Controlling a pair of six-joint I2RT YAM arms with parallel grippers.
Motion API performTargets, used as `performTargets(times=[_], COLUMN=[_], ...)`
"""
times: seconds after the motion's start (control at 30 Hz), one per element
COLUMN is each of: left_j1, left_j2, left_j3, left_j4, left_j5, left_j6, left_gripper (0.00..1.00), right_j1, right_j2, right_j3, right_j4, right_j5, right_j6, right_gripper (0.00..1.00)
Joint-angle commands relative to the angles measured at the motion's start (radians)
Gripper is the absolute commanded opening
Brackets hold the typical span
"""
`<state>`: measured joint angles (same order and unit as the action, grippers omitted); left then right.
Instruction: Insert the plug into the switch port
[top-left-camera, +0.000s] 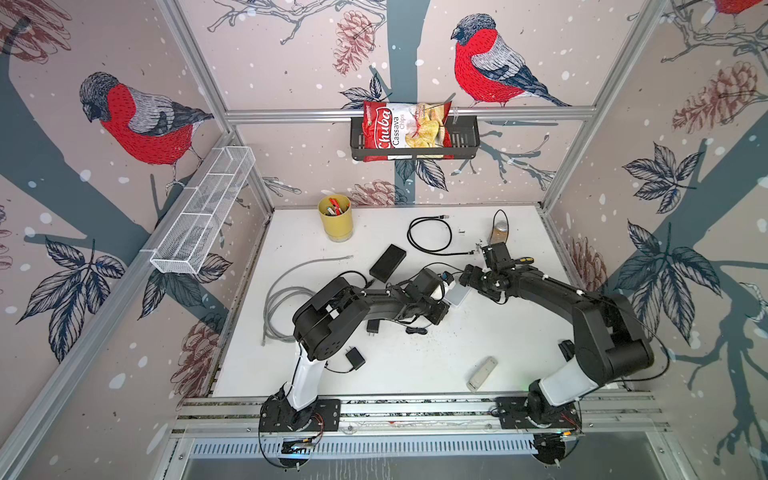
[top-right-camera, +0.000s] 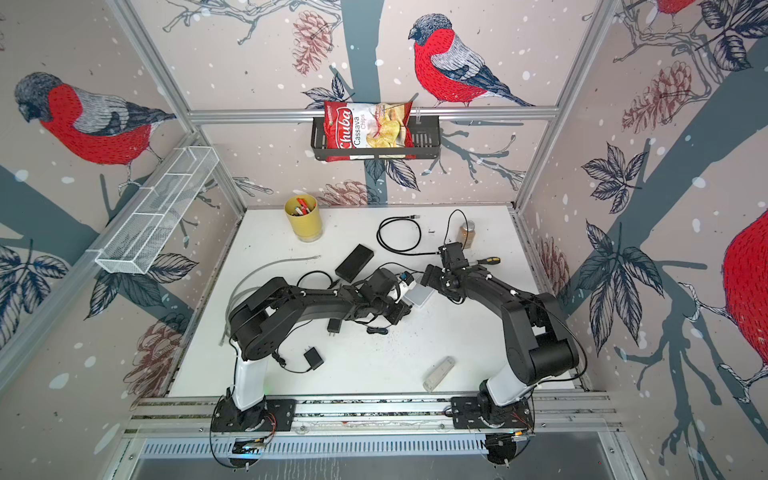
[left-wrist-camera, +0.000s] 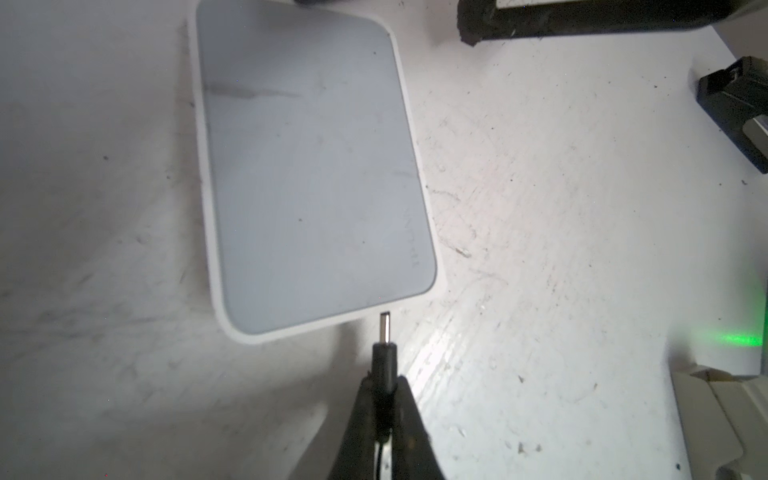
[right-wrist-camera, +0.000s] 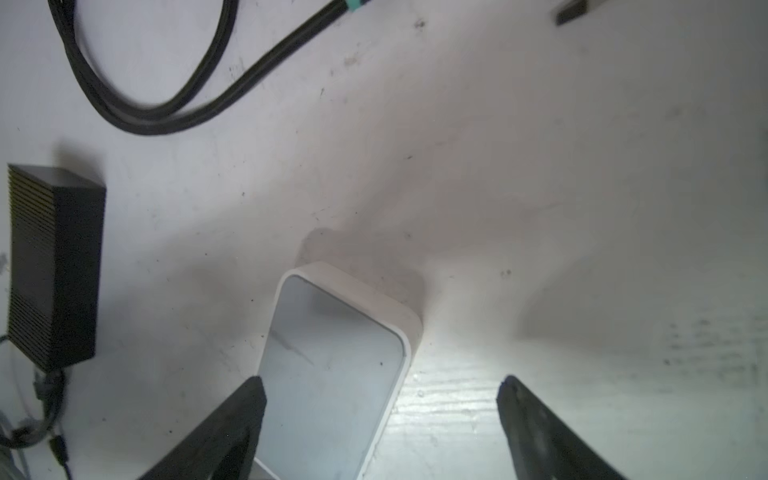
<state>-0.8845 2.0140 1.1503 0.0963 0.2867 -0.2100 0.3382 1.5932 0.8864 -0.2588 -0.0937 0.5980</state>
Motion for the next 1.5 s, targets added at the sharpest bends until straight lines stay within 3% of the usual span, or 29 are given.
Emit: performTargets(times=[0.0, 0.53, 0.83, 1.0, 1.1, 1.23, 1.47], left_j1=[0.004, 0.007, 0.014, 0.016, 0.037, 0.059, 0.078], left_j2=[0.004, 0.018, 0.033, -0.079, -0.148, -0.173, -0.185], left_j3=[0.005, 0.075, 0.098, 0.016, -0.027, -0.058, -0.085], left_j4=[-0.058, -0.160, -0.182, -0.104, -0.067, -0.001, 0.079], left_j5=[-0.015, 0.015, 0.049, 0.003, 0.014, 0.056, 0.086], left_j6=[-0.028, -0.108, -0.153, -0.111, -0.065, -0.053, -0.075], left_gripper=[0.00, 0.00, 0.00, 0.00, 0.00, 0.00, 0.00], right_j1=[-0.003, 0.008, 0.005, -0.004, -0.003, 0.026, 0.092], right_j2=[0.013, 0.050, 0.048, -0.059, -0.095, -0.145, -0.183], right_j3=[-0.009, -0.029, -0.041, -0.058, -0.033, -0.083, -0.164], right_j4=[0.049, 0.137, 0.147, 0.116, 0.050, 0.147, 0.317], right_j5=[0.035, 0.064, 0.064, 0.023, -0.061, -0.287, -0.360], right_j6=[-0.105, -0.217, -0.189, -0.128, -0.072, 0.079, 0.275], right_gripper=[0.89, 0.88, 0.86, 0.79, 0.66, 0.54, 0.43])
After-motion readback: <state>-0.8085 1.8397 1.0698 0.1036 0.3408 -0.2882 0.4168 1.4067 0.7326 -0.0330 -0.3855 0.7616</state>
